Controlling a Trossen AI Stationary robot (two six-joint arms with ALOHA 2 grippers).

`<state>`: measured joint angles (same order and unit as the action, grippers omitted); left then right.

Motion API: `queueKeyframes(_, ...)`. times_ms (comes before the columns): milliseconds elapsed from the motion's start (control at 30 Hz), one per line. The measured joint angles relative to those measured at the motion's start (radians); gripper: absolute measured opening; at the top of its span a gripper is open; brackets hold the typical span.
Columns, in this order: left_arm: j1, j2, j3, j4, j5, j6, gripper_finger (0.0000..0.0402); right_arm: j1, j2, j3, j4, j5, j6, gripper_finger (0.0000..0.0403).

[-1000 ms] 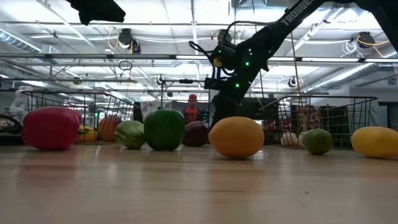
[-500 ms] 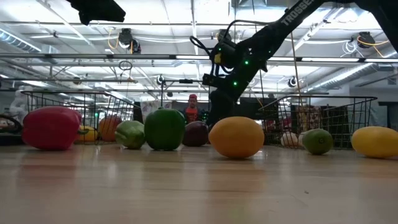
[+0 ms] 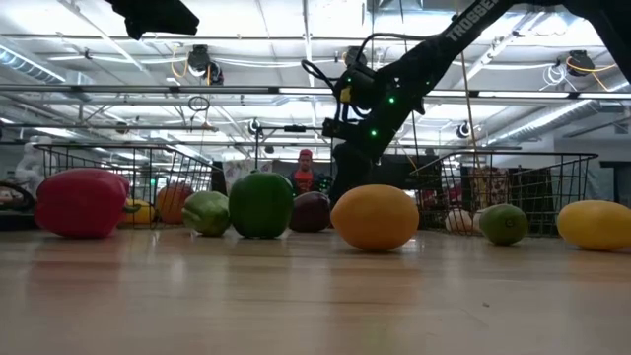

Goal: Sort produce into baskets
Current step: Put the red apple into the left wire basket

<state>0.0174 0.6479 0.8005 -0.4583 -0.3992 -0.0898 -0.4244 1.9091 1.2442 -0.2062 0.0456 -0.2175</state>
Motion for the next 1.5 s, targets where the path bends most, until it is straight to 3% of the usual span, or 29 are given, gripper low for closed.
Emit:
queueKeyframes(600,0.0,0.0,0.0,0.001,0.0,0.0,0.0132,0.0,-0.001,0.0,0.0,-0.026,0.016,0.0067)
queueKeyframes(967,0.0,0.0,0.0,0.0,0.001,0.0,0.0132,-0.006,-0.001,0.0,-0.01,-0.053,0.014,0.0088)
queueKeyframes(1500,0.0,0.0,0.0,0.0,0.001,0.001,0.0132,-0.008,0.068,0.001,0.014,-0.074,0.02,0.0053)
